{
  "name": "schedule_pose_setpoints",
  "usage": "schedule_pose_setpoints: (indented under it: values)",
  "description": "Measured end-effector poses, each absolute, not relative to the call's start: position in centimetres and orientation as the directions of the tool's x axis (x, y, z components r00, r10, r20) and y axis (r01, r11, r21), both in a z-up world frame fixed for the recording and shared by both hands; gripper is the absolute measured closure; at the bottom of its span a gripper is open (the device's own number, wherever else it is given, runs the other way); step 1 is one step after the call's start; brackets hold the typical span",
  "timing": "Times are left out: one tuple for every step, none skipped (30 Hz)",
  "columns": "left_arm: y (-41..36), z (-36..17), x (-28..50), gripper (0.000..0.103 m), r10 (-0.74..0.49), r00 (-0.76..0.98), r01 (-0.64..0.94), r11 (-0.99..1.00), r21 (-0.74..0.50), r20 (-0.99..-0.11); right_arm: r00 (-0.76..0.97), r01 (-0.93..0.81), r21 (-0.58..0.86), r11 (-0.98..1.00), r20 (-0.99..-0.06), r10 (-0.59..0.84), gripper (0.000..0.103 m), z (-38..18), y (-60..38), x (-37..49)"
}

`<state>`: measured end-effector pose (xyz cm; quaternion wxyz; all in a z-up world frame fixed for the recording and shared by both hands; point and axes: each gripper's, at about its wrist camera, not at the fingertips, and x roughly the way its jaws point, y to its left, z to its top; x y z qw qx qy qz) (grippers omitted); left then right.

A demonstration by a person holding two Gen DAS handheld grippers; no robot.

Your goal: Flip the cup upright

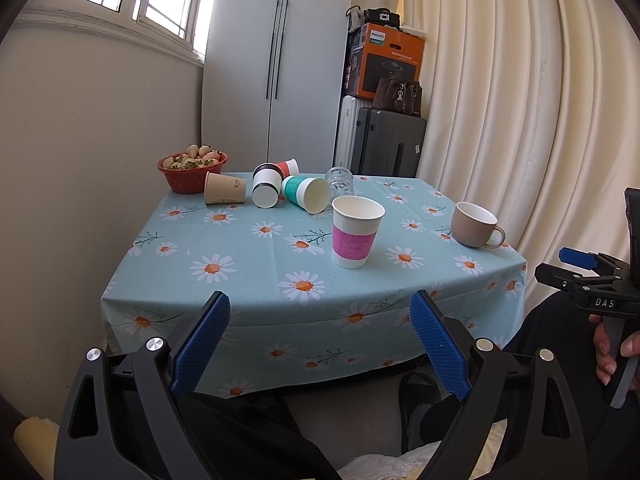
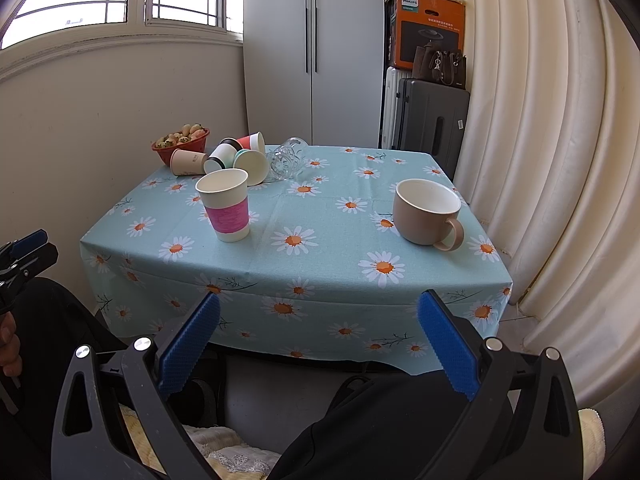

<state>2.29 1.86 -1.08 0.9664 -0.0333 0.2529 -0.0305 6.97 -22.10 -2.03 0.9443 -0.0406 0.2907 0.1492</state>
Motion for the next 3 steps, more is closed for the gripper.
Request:
schedule_pose_setpoints:
  values:
    - [1.88,-1.08,2.3,0.014,-0.076,0.87,0.042,0.996,-0.081,-0.487,0.787,-0.305,0.01,0.952,-0.561,0.258,0.005,-2.03,-22.1,6.97]
    - [1.91,-1.1,2.29,0.014,-0.076,0.87,0.041,0.996,-0.082,-0.488,0.787,-0.306,0.01,0.952,-0.561,0.259,0.005,-2.01,-22.08,6.98]
    - [1.92,-1.1,2.33,0.014,-0.076,0.869,0.04,0.996,-0.083,-0.488,0.787,-0.306,0.011,0.952,-0.561,0.259,0.005,-2.02,-22.09,6.98]
